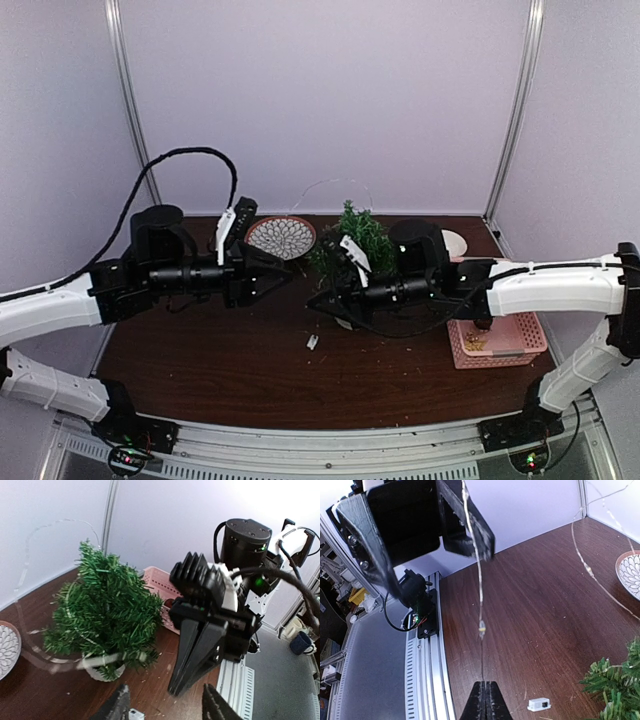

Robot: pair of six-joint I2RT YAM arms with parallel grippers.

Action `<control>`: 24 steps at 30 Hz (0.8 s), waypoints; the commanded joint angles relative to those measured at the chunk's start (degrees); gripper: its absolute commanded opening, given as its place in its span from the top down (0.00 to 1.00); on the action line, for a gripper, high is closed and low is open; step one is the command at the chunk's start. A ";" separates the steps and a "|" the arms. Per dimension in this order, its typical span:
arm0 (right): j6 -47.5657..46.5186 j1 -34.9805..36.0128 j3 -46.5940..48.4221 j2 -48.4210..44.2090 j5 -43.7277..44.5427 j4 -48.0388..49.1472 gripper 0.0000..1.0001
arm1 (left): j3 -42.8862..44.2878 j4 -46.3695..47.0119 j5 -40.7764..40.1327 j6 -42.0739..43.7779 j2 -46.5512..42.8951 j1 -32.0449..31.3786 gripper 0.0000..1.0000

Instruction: Decorate the small christmas tree

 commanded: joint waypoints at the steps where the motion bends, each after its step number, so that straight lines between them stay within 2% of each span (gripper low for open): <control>1: -2.21 1.10 0.33 -8.72 2.70 -6.62 0.98 | -5.41 -8.80 -9.51 2.40 -12.73 0.05 0.45; 5: -3.72 1.52 2.69 -14.43 6.31 -16.02 1.00 | -6.10 -14.31 -17.58 0.71 -16.52 0.91 0.41; 9: -3.79 1.53 5.49 -19.89 11.95 -23.09 1.00 | -3.34 -12.05 -21.03 -3.04 -12.52 4.84 0.35; 16: -3.90 1.31 10.93 -28.13 28.15 -31.06 1.00 | 14.25 -17.47 -13.83 1.40 5.90 8.58 0.33; 24: -3.34 0.70 14.55 -32.36 49.20 -34.46 1.00 | 23.81 -12.81 -3.13 2.11 18.74 12.72 0.40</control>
